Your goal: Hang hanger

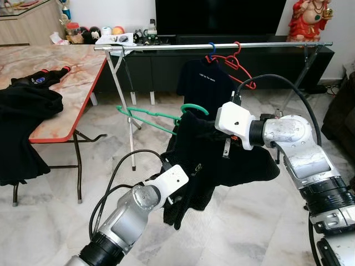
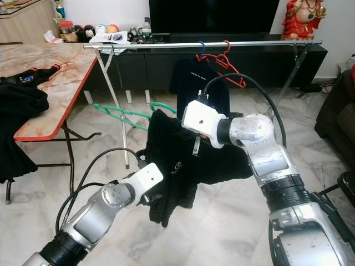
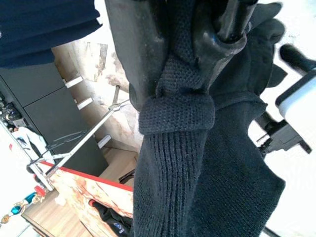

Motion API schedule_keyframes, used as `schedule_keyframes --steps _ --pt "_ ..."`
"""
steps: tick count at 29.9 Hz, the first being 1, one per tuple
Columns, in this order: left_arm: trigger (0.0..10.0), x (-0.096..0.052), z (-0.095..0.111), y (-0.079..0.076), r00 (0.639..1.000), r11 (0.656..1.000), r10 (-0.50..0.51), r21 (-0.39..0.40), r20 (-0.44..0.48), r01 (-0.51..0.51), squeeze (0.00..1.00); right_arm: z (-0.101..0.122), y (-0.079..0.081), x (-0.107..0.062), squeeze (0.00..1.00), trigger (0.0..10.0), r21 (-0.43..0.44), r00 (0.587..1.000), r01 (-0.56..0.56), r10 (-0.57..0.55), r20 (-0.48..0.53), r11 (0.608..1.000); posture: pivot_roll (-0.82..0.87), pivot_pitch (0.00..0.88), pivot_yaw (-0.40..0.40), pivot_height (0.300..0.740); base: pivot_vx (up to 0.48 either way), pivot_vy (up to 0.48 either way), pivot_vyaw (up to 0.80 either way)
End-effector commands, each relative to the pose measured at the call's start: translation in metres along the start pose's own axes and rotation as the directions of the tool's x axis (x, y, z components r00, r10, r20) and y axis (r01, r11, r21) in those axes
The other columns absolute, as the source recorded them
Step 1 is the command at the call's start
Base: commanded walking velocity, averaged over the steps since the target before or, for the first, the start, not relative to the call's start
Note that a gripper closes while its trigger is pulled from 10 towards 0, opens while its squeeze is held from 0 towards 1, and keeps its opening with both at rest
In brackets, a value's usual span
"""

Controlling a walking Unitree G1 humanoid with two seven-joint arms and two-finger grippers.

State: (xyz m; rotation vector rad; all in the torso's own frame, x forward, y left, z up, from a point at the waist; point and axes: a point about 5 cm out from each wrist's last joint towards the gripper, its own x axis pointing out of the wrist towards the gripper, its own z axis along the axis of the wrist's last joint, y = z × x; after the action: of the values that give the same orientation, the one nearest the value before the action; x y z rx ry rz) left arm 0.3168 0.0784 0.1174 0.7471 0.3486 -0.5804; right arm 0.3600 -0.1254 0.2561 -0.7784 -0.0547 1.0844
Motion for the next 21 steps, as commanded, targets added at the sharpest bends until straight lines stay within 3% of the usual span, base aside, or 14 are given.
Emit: schedule_keyframes --steps 1,5,6,7,8,21 --pt "10.0 0.0017 -0.0018 0.0053 0.999 0.998 0.046 0.053 -0.017 -0.045 0.0 0.0169 -0.0032 -0.0002 0.0 0.0 -0.044 0.998 0.013 -0.011 0.054 0.999 0.03 0.028 0.019 0.74 0.0 0.0 0.0" --pt "10.0 0.002 -0.0026 0.0088 0.997 0.996 0.079 0.048 -0.024 -0.078 0.0 0.0197 -0.002 0.0012 0.0 0.0 -0.048 0.998 0.006 -0.003 0.065 0.999 0.03 0.03 0.018 0.74 0.0 0.0 0.0" --pt "0.7 0.0024 -0.002 0.0093 0.996 0.995 0.081 0.058 -0.021 -0.08 0.0 0.0199 -0.0019 0.0014 0.0 0.0 -0.048 0.998 0.005 -0.002 0.066 0.999 0.03 0.03 0.018 0.74 0.0 0.0 0.0" --pt "0.7 0.0025 -0.0018 0.0095 0.997 0.995 0.081 0.06 -0.02 -0.08 0.0 0.0199 -0.002 0.0015 0.0 0.0 -0.048 0.998 0.005 -0.002 0.066 0.999 0.03 0.03 0.018 0.74 0.0 0.0 0.0" --pt "0.0 0.0026 -0.0019 0.0099 0.996 0.994 0.083 0.077 -0.02 -0.081 0.0 0.0197 -0.0014 0.0016 0.0 0.0 -0.049 0.998 0.002 0.001 0.065 0.999 0.03 0.03 0.018 0.74 0.0 0.0 0.0" --pt "0.0 0.0026 -0.0063 0.0125 0.996 0.99 0.089 0.112 -0.03 -0.085 0.0 0.0167 0.002 0.0012 0.0 0.0 -0.057 0.999 -0.017 0.02 0.047 0.998 0.03 0.039 0.011 0.74 0.0 0.0 0.0"
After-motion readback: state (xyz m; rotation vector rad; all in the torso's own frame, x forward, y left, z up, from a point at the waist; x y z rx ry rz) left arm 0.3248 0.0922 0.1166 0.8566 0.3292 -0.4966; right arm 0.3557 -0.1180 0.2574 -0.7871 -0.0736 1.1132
